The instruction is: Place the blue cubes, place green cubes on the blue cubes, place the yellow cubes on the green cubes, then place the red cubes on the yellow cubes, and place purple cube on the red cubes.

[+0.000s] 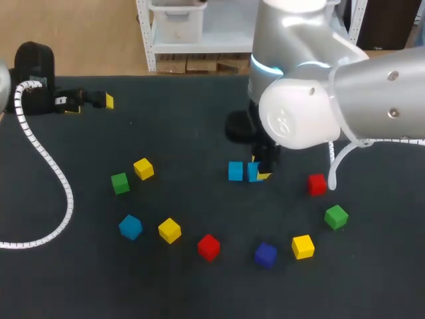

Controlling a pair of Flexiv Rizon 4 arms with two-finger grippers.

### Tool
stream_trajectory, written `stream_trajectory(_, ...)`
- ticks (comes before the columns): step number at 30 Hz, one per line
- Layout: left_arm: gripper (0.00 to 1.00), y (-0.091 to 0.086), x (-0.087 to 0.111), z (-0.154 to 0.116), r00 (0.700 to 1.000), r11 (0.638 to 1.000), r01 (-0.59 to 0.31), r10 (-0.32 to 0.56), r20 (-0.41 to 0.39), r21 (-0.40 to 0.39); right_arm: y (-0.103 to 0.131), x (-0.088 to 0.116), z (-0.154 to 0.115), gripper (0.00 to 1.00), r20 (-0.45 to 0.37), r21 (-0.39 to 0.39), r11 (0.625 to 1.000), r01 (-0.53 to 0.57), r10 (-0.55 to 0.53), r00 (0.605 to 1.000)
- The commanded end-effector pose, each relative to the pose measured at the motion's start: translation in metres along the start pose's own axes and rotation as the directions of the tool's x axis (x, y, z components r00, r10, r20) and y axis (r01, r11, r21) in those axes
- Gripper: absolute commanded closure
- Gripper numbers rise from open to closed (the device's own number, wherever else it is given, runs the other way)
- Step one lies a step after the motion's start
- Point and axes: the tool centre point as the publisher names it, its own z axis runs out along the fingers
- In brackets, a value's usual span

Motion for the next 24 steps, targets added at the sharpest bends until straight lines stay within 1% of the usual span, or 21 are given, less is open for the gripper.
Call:
stream_trajectory(1, 0.0, 0.0011, 0.001, 0.0, 1.0, 1.0, -0.001, 0.001, 0.004, 0.005, 0.0, -0.0012, 0.0032, 1.0, -0.005, 0.006, 1.0, -0.027, 0.027, 1.0)
stream_trajectory(6, 0.0, 0.0011, 0.001, 0.0, 1.0, 1.0, -0.001, 0.001, 0.004, 0.005, 0.0007, -0.0014, 0.0046, 1.0, -0.007, 0.01, 0.998, -0.056, 0.056, 0.998)
stream_trajectory(24, 0.0, 0.0011, 0.001, 0.0, 1.0, 1.0, -0.001, 0.001, 0.004, 0.005, -0.0049, -0.0024, 0.0104, 1.0, 0.006, 0.015, 0.995, -0.094, 0.094, 0.996)
